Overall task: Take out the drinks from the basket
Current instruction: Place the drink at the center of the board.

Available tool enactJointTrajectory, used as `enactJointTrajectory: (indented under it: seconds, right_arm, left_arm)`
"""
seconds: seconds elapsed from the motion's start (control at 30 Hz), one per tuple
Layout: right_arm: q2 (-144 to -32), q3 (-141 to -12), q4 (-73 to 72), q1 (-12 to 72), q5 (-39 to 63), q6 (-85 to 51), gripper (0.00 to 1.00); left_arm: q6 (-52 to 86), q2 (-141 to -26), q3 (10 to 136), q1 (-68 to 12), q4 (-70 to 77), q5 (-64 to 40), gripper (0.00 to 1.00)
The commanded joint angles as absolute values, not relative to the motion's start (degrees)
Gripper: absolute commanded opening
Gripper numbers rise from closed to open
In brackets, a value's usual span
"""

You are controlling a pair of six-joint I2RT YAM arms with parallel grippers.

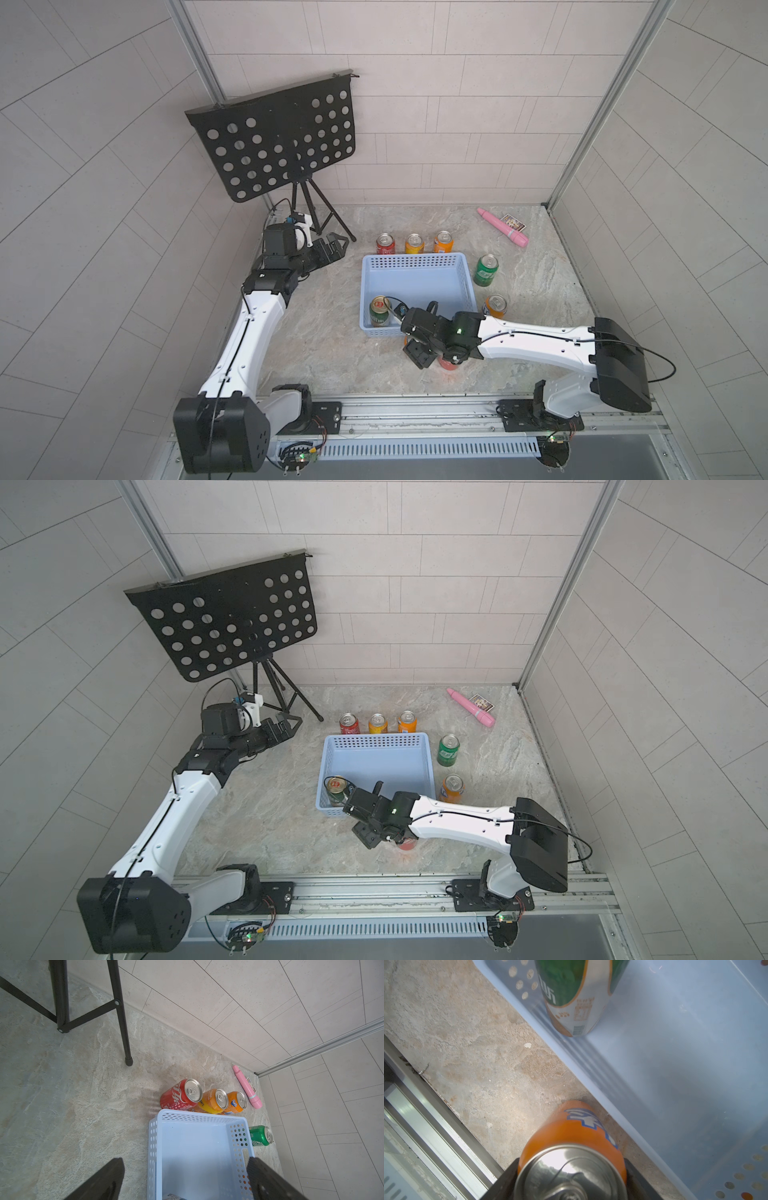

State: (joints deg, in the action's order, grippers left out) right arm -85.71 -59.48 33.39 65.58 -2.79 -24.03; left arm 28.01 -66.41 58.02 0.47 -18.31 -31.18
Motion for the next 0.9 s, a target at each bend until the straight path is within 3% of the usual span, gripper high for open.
enactJointTrajectory:
  seconds: [0.0,0.27,0.7,0.87]
  right_arm:
    - [-87.12,-59.50,33.31,65.90,-2.64,-24.35,0.35]
    - [-86.76,-60.31,34.93,66.22,-2.72,-24.78,0.58]
    - [-83.93,-61.52,37.86,66.38,-4.77,-24.99,0.81]
    - [-81.98,-62.39,37.91,66.40,-5.10,-24.97,0.84]
  left_arm:
    - [26.90,-65.38,57.55,0.26,-18.19,-30.85,1.00]
    - [26.80,-65.44,57.48,0.31,-18.28,-30.76,1.00]
    - [26.72,-65.48,57.66,0.28,-18.46,-30.64,1.00]
    - [26.63,-65.33,57.73,0.33,-18.60,-30.53,1.00]
